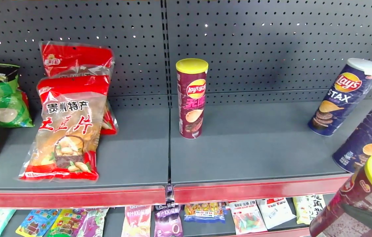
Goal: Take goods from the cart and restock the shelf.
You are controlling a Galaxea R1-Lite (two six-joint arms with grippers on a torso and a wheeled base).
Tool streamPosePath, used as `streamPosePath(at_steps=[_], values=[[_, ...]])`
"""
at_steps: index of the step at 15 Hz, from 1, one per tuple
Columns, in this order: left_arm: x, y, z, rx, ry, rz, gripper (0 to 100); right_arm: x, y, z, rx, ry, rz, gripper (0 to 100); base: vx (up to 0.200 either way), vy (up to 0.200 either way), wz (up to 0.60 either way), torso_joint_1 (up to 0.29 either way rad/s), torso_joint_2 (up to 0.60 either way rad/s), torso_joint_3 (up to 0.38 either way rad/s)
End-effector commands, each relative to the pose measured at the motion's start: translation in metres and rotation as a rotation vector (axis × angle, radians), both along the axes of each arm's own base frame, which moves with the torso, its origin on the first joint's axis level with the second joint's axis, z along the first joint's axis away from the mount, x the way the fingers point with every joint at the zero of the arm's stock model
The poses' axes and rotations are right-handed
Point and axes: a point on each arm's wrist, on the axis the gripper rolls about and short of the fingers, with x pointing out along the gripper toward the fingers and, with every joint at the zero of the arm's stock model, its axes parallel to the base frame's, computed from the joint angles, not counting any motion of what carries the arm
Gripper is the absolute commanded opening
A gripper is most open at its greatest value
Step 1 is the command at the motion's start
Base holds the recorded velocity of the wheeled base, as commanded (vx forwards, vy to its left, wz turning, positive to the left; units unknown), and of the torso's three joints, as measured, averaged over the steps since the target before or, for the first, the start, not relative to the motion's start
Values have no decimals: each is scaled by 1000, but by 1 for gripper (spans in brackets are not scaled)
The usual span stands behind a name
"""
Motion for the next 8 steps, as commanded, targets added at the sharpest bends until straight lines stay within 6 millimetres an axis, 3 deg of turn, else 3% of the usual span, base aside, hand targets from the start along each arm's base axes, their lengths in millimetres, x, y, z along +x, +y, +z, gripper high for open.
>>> streamPosePath(at_steps=[1,5,6,8], values=[[6,-3,8,6,23,-18,100,0,0,1,1,-2,2,0,0,0,0,0,0,0],[40,-19,45,-40,86,-144,100,0,0,8,14,-23,1,0,0,0,0,0,0,0],[71,-32,65,-131,116,-203,100,0,0,9,17,-28,1,0,0,0,0,0,0,0],[115,-49,86,-158,62,-219,100,-3,-2,7,19,-30,-2,0,0,0,0,0,0,0]])
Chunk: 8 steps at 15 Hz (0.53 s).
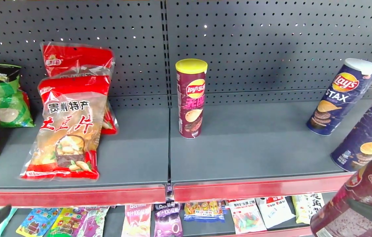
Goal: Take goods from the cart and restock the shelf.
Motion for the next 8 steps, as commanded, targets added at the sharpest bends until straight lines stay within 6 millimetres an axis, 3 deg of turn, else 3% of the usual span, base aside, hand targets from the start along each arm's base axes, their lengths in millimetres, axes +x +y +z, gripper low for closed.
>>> streamPosePath(at_steps=[1,2,4,8], values=[[80,-31,28,-36,34,-43,100,-1,-1,0,4,-6,-3,0,0,0,0,0,0,0],[88,-35,28,-34,45,-51,100,-1,-1,1,5,-8,-5,0,0,0,0,0,0,0],[115,-66,29,-100,156,-342,100,-1,-1,7,15,-26,-8,0,0,0,0,0,0,0],[161,-97,39,-106,189,-389,100,-5,-4,6,19,-36,-15,0,0,0,0,0,0,0]])
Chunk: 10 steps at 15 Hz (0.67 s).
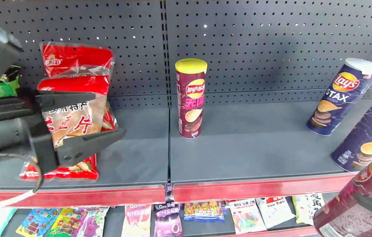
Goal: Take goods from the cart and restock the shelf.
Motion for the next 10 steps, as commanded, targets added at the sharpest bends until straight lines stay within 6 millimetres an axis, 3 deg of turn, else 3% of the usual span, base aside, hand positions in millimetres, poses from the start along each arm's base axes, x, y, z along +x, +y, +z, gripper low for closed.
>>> streamPosePath(at_steps=[1,10], values=[[44,-27,-4,20,58,-24,100,-2,-1,-1,2,-5,0,0,0,0,0,0,0,0],[108,-70,-7,36,76,-50,100,-4,-2,-3,12,3,5,0,0,0,0,0,0,0]])
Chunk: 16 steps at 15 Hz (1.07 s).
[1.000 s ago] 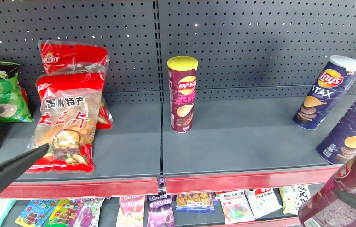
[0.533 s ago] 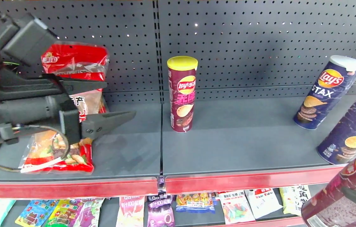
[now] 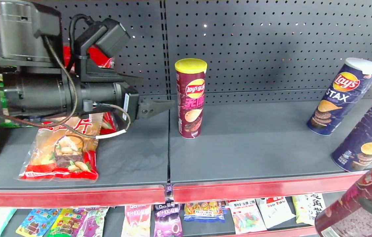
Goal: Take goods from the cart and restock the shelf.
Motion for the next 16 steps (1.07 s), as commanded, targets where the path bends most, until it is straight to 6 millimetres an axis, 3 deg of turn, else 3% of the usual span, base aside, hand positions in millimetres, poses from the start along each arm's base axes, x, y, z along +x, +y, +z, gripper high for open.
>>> streamPosePath(at_steps=[1,8,16], values=[[18,-16,-11,17,29,-17,100,-1,-1,0,7,-2,0,0,0,0,0,0,0,0],[49,-38,-13,12,16,-23,100,-4,-3,-1,37,13,-8,0,0,0,0,0,0,0],[66,-59,-17,10,5,-31,100,-3,-2,-3,37,21,-10,0,0,0,0,0,0,0]])
